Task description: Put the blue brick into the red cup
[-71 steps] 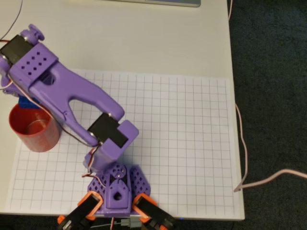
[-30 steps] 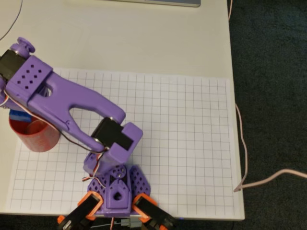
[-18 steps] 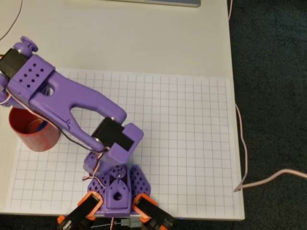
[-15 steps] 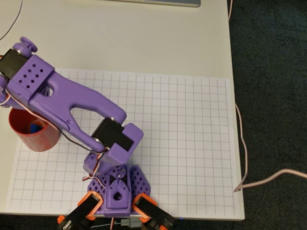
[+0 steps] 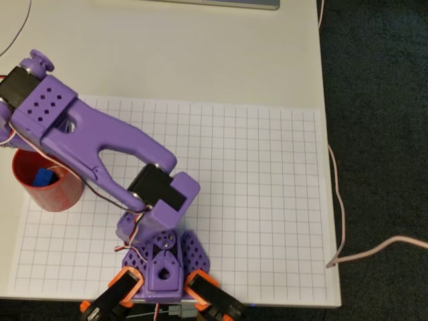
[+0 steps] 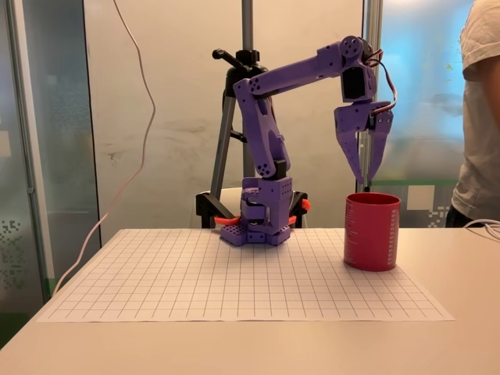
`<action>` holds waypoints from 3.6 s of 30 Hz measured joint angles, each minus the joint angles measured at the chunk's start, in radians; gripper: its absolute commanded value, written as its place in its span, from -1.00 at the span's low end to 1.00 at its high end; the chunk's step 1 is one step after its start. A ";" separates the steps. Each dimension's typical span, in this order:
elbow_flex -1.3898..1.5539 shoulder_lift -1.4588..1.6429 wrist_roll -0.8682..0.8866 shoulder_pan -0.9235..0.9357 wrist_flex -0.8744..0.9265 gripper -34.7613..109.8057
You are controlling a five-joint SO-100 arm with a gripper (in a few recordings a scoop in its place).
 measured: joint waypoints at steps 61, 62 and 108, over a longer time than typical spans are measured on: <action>1.233 1.327 0.374 1.035 -0.526 -0.52; 1.275 1.316 0.377 1.035 -0.525 -0.52; 1.466 1.330 -0.514 1.037 -0.445 -0.46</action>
